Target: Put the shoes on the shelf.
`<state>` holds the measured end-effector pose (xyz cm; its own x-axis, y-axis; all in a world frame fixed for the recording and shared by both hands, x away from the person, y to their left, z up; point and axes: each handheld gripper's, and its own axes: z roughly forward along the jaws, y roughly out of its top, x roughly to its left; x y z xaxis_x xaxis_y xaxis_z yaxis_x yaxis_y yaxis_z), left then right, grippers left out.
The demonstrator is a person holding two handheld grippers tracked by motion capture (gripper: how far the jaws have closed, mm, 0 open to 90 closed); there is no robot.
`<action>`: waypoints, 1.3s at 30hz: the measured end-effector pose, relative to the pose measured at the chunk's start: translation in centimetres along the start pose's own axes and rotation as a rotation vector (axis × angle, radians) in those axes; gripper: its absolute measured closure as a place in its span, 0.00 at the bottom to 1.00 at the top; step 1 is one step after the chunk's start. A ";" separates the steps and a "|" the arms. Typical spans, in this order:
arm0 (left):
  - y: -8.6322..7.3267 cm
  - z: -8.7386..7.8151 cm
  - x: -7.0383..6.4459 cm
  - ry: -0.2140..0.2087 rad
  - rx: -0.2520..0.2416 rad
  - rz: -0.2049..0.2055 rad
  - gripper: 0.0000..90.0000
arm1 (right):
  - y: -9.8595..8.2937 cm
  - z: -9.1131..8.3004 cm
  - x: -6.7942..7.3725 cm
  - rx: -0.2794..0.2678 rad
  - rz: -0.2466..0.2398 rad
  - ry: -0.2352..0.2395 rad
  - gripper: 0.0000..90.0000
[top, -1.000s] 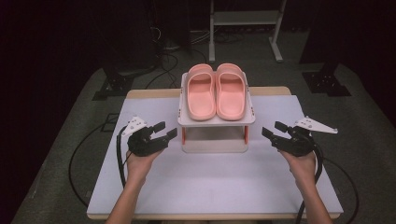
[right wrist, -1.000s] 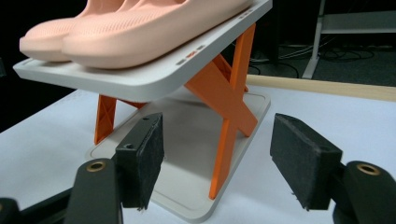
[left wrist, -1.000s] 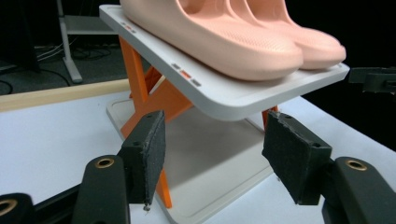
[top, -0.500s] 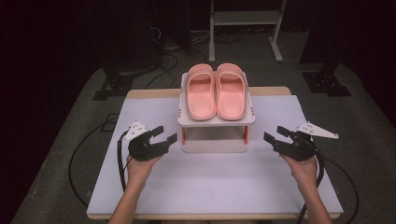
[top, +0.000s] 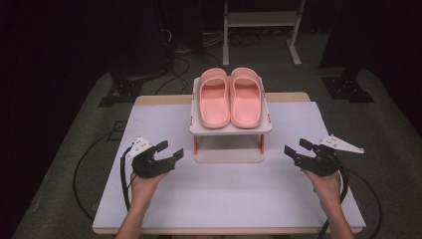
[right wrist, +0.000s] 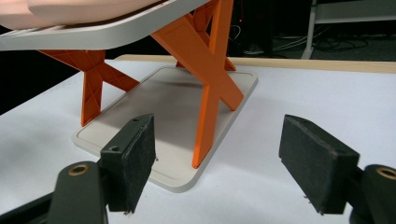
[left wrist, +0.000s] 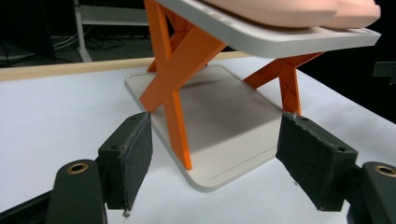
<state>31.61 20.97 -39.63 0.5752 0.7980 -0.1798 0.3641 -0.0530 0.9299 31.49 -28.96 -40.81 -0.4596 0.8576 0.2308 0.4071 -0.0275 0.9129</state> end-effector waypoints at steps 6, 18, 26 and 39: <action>-0.6 -0.3 0.4 0.005 0.003 -0.017 0.27 | -0.8 -0.2 -0.4 0.005 0.006 -0.006 0.28; -0.9 -0.9 0.4 0.006 0.001 -0.008 0.21 | -2.0 -0.7 -1.2 0.020 0.020 -0.033 0.26; -1.5 -0.9 0.2 0.003 0.014 0.000 0.20 | -3.4 -1.2 -1.8 0.006 0.036 -0.040 0.26; -4.6 -0.7 -0.1 -0.017 0.032 -0.066 0.14 | -6.0 -1.6 -1.5 0.014 0.015 -0.047 0.25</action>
<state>29.36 21.57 -43.69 0.5617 0.7899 -0.2461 0.4247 -0.0201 0.9051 28.52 -30.92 -46.15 -0.4159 0.8803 0.2283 0.4246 -0.0340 0.9047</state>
